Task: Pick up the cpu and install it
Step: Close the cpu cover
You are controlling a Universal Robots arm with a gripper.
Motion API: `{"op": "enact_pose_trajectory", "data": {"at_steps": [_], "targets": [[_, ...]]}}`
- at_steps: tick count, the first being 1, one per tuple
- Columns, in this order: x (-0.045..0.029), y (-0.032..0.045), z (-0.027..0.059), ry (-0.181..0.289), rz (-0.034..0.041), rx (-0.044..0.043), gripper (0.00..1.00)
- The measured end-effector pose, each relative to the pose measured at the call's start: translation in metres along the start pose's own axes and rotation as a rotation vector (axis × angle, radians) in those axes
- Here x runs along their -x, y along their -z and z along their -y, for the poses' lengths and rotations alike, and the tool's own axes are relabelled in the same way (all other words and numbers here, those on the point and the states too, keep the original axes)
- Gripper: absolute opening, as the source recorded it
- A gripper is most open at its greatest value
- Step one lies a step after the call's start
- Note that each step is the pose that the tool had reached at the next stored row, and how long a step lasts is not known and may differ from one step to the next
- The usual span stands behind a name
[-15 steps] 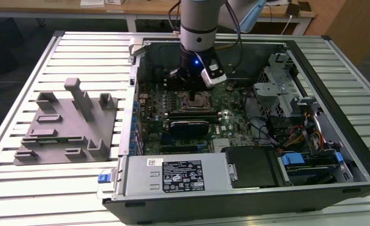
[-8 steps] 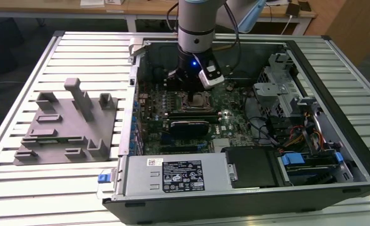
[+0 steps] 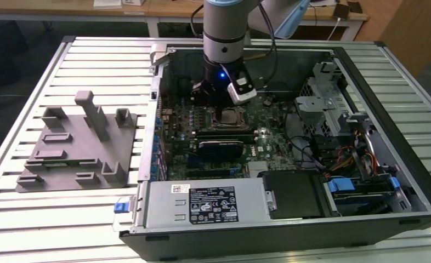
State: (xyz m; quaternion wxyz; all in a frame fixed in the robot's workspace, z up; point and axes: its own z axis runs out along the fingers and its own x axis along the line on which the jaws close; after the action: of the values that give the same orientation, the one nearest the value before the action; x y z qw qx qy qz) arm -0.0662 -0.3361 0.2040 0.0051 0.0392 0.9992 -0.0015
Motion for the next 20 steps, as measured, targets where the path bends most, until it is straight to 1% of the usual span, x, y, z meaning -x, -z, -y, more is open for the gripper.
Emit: {"op": "enact_pose_trajectory", "data": {"at_steps": [3,4,9,20], "targets": [[-0.0011,-0.0013,0.0001,0.002,-0.0005,0.0081,0.11],[-0.0015,-0.0016,0.0001,0.002,-0.0006,0.0094,0.11],[-0.0035,-0.0025,0.0003,0.003,-0.0008,0.0096,0.11],[-0.0039,-0.0047,0.0003,0.003,-0.0009,0.0101,0.11]]}}
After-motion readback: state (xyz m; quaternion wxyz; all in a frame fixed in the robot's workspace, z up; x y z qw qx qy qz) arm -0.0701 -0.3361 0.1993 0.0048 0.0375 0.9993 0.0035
